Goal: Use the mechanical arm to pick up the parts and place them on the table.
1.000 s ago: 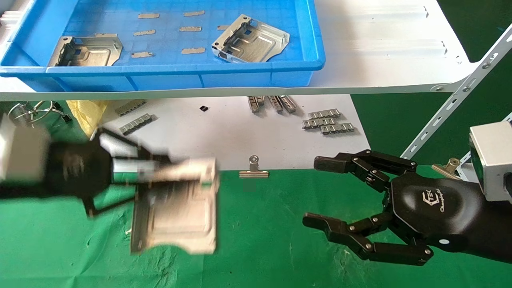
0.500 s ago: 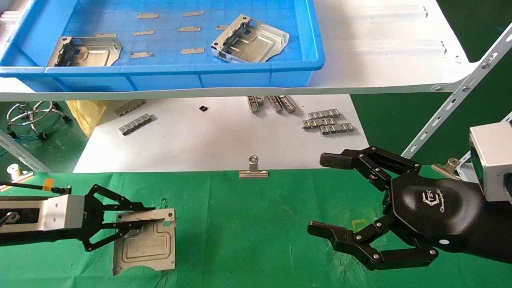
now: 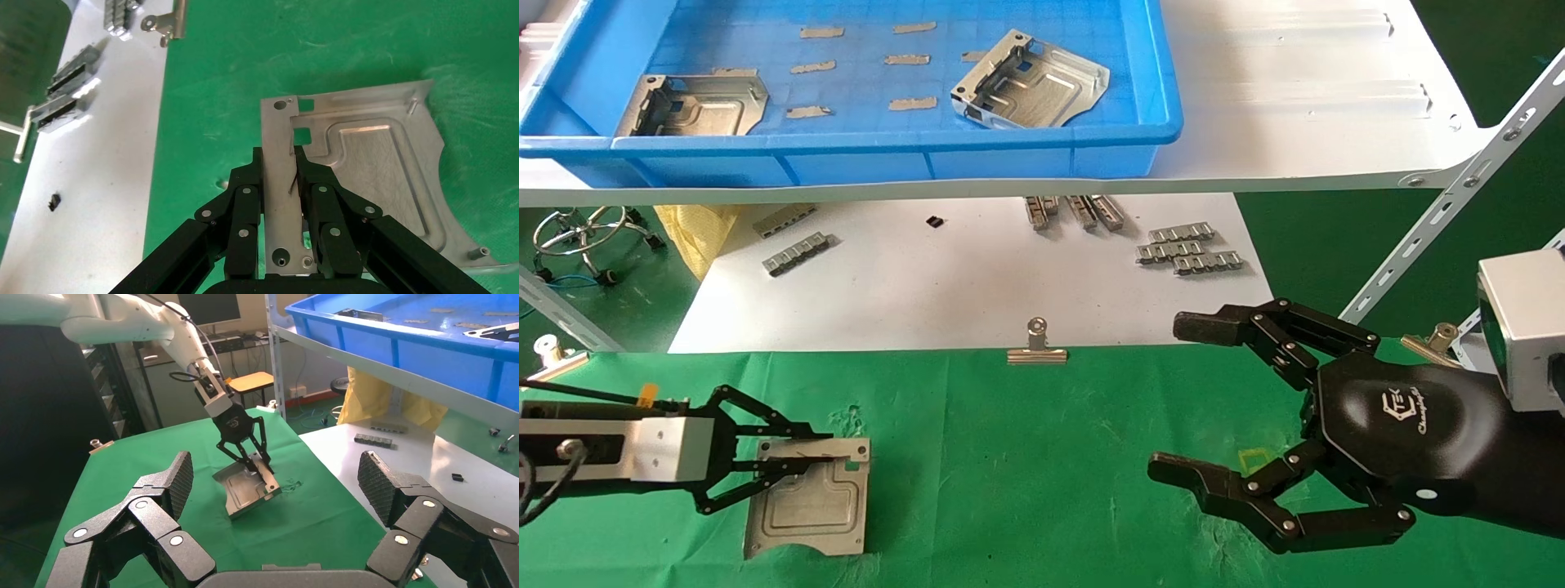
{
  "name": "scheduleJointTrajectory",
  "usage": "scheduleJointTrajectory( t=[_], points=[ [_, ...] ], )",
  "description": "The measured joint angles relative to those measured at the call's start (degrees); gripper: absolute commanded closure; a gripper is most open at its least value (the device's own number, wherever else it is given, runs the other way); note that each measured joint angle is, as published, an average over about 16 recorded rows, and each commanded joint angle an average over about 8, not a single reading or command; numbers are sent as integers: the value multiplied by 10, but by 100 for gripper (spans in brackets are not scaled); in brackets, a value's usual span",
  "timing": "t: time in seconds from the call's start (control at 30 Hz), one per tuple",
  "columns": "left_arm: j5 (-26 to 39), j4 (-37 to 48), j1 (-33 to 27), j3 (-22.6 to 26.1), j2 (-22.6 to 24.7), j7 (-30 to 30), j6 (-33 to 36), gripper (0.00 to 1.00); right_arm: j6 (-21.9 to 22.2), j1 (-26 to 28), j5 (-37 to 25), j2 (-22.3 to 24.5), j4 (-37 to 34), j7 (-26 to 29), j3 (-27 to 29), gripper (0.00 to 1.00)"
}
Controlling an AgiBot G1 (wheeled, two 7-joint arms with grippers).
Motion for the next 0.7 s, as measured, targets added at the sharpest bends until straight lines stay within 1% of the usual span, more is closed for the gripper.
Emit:
scheduleJointTrajectory(
  t=[0.2,0.33,0.53,0.7],
  points=[
    [2,28,-9,2,12,15,1,0,0,0,0,0,0,0,0,0],
    [-10,43,-8,-2,17,3,6,0,0,0,0,0,0,0,0,0],
    [-43,53,10,-14,20,-51,17,0,0,0,0,0,0,0,0,0],
    [-79,57,37,-27,22,-118,23,0,0,0,0,0,0,0,0,0]
  ],
)
